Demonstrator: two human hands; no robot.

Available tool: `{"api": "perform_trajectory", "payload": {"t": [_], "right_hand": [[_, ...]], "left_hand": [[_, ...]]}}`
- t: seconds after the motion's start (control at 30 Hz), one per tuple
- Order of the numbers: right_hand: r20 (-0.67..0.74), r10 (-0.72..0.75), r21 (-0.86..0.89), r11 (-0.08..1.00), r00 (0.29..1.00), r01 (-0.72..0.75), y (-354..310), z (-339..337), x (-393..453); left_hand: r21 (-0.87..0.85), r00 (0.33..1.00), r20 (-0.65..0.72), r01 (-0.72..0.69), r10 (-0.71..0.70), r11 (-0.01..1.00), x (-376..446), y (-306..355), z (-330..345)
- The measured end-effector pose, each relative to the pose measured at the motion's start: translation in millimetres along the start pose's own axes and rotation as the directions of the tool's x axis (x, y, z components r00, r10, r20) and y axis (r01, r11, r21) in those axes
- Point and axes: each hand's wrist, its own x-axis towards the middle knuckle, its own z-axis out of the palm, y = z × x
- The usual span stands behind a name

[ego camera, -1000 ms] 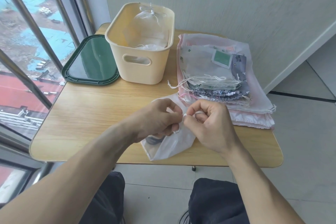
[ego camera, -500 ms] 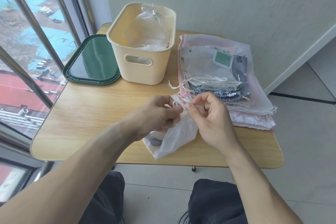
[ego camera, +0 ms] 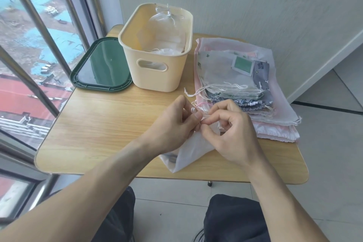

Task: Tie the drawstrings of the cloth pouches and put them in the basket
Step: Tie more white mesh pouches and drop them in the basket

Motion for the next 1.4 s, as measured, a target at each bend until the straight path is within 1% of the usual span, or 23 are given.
{"api": "perform_trajectory", "payload": {"t": [0.1, 0.2, 0.3, 0.37, 0.47, 0.6, 0.67, 0.77, 0.83, 0.9, 1.0, 1.13, 1.2, 1.33, 1.4], "right_hand": [[-0.014, 0.005, -0.027, 1.000, 1.000, -0.005, -1, 0, 0], [0.052, 0.077, -0.034, 0.997, 0.996, -0.076, 0, -1, 1], [0.082, 0.132, -0.035, 0.991, 0.988, -0.130, 0, 5, 0], [0.050, 0.135, -0.033, 0.991, 0.990, -0.133, -2, 8, -1], [-0.002, 0.112, 0.010, 0.994, 0.994, -0.112, -4, 8, 1], [-0.009, 0.107, 0.100, 0.989, 0.994, -0.105, -7, 8, -1], [-0.015, 0.127, 0.120, 0.985, 0.992, -0.124, -9, 7, -2], [-0.022, 0.161, 0.104, 0.982, 0.987, -0.157, -9, 6, -2], [-0.036, 0.157, 0.088, 0.984, 0.987, -0.153, -9, 6, -2], [-0.033, 0.159, 0.086, 0.984, 0.987, -0.156, -12, 6, -3], [0.011, 0.174, 0.141, 0.975, 0.985, -0.174, -12, 6, -3], [0.056, 0.216, 0.234, 0.946, 0.975, -0.224, -9, 8, 0], [0.049, 0.227, 0.228, 0.946, 0.973, -0.232, -8, 9, 1], [0.038, 0.217, 0.233, 0.947, 0.975, -0.220, -7, 9, 1], [0.041, 0.212, 0.234, 0.948, 0.976, -0.216, -5, 9, 1]], "left_hand": [[0.007, 1.000, 0.030, 0.009, -0.009, 1.000, 1, -1, -2], [0.026, 0.995, 0.095, 0.018, -0.020, 1.000, 0, -3, -4], [-0.018, 0.991, 0.125, 0.039, -0.037, 0.999, 0, -5, -3], [-0.034, 0.995, 0.091, 0.051, -0.047, 0.998, 1, -4, -2], [-0.035, 0.999, 0.027, 0.021, -0.020, 0.999, 0, 1, -1], [-0.057, 0.999, 0.036, -0.028, 0.030, 0.998, 2, 3, -3], [-0.051, 0.998, 0.003, -0.064, 0.064, 0.997, 3, 2, -4], [0.059, 0.992, -0.059, -0.106, 0.110, 0.993, 3, 0, -1], [0.127, 0.990, -0.078, -0.105, 0.116, 0.986, 3, 0, 0], [0.188, 0.989, -0.085, -0.102, 0.119, 0.977, 4, -2, -1], [0.259, 0.989, -0.076, -0.106, 0.130, 0.960, 3, -2, 1], [0.211, 0.979, -0.114, -0.140, 0.166, 0.967, 1, 0, 2], [0.194, 0.975, -0.138, -0.148, 0.176, 0.970, 0, 1, 3], [0.217, 0.956, -0.206, -0.164, 0.209, 0.962, -3, 4, 5], [0.215, 0.954, -0.217, -0.160, 0.207, 0.963, -4, 5, 5]]}}
